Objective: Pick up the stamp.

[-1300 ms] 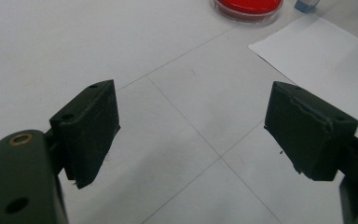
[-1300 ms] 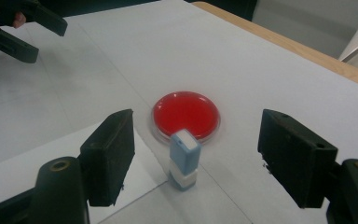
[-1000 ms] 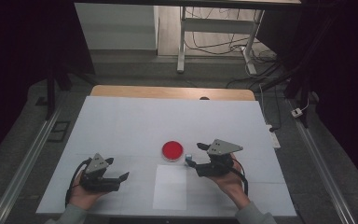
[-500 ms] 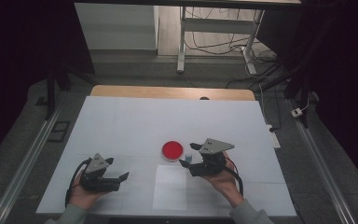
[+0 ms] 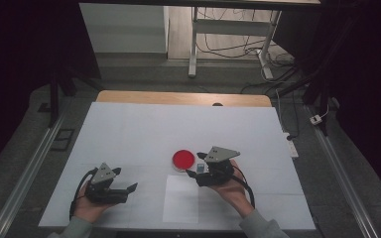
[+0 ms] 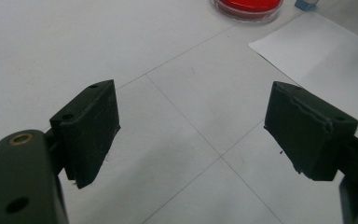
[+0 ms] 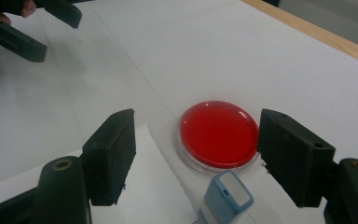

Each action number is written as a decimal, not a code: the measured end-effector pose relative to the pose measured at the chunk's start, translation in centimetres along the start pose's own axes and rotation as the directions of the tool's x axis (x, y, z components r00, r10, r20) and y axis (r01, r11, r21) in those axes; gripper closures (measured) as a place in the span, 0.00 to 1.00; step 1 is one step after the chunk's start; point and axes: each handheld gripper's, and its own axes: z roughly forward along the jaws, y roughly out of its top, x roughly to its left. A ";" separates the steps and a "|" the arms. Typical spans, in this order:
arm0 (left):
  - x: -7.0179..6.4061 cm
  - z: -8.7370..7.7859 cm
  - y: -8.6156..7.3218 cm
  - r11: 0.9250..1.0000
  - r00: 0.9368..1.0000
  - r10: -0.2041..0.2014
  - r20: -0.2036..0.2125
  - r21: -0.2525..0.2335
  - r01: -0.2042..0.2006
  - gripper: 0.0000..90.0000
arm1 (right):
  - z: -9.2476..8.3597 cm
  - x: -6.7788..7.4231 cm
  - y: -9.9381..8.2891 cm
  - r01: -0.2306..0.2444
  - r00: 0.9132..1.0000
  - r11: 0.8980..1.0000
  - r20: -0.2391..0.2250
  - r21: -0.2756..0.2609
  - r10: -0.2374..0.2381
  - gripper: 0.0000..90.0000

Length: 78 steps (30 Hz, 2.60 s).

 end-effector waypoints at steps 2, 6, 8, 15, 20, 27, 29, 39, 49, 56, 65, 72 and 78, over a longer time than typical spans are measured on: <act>0.0 0.0 0.0 1.000 1.000 0.000 0.000 0.000 0.000 0.20 | 0.0 -0.2 -0.1 -0.005 1.000 1.000 0.012 0.002 0.005 0.32; -0.1 0.0 0.0 1.000 1.000 0.000 0.000 0.001 0.000 0.20 | 0.1 -0.8 -0.3 -0.011 1.000 1.000 0.027 0.018 0.010 0.33; -0.1 0.0 0.0 1.000 1.000 0.001 -0.001 0.002 -0.001 0.20 | 0.3 -1.2 -0.6 -0.017 0.999 0.999 0.032 0.036 0.016 0.35; 0.0 0.1 -0.1 1.000 1.000 0.001 -0.001 0.005 -0.001 0.20 | 0.7 -1.8 -1.4 -0.029 0.999 0.997 0.030 0.076 0.027 0.42; 0.0 0.1 -0.1 1.000 1.000 0.002 -0.001 0.007 -0.002 0.20 | 0.8 -2.1 -1.9 -0.033 0.999 0.995 0.014 0.096 0.032 0.49; 0.0 0.1 -0.1 1.000 1.000 0.004 0.001 0.009 -0.004 0.20 | 0.9 -2.3 -2.3 -0.032 0.999 0.992 0.011 0.118 0.031 0.57; 0.0 0.2 -0.1 1.000 1.000 0.004 0.001 0.010 -0.004 0.20 | 1.0 -2.4 -2.3 -0.028 1.000 0.992 0.004 0.120 0.028 0.61; 0.0 0.2 -0.1 1.000 1.000 0.003 -0.001 0.011 -0.003 0.20 | 1.1 -2.2 -2.5 0.003 1.000 0.992 -0.012 0.130 -0.002 0.74; 0.1 0.1 -0.1 1.000 1.000 0.002 -0.003 0.010 -0.002 0.20 | 0.9 -2.0 -2.4 0.042 0.999 0.991 -0.009 0.124 -0.041 0.83; 0.1 0.1 -0.1 1.000 1.000 0.002 -0.005 0.011 -0.002 0.20 | 0.6 -2.1 -2.3 0.031 1.000 0.995 0.000 0.093 -0.031 0.83; 0.1 0.1 -0.1 1.000 1.000 0.000 -0.004 0.008 0.000 0.20 | 0.0 -2.1 -2.1 -0.001 1.000 0.998 0.020 0.060 0.000 0.83; 0.2 0.1 -0.2 1.000 1.000 -0.001 -0.004 0.008 0.001 0.20 | -0.4 -2.2 -1.9 -0.026 0.999 0.998 0.038 0.050 0.024 0.83; 0.1 0.2 -0.2 1.000 1.000 0.002 -0.005 0.011 -0.002 0.20 | -0.6 -2.1 -1.8 -0.033 0.999 0.999 0.040 0.036 0.032 0.83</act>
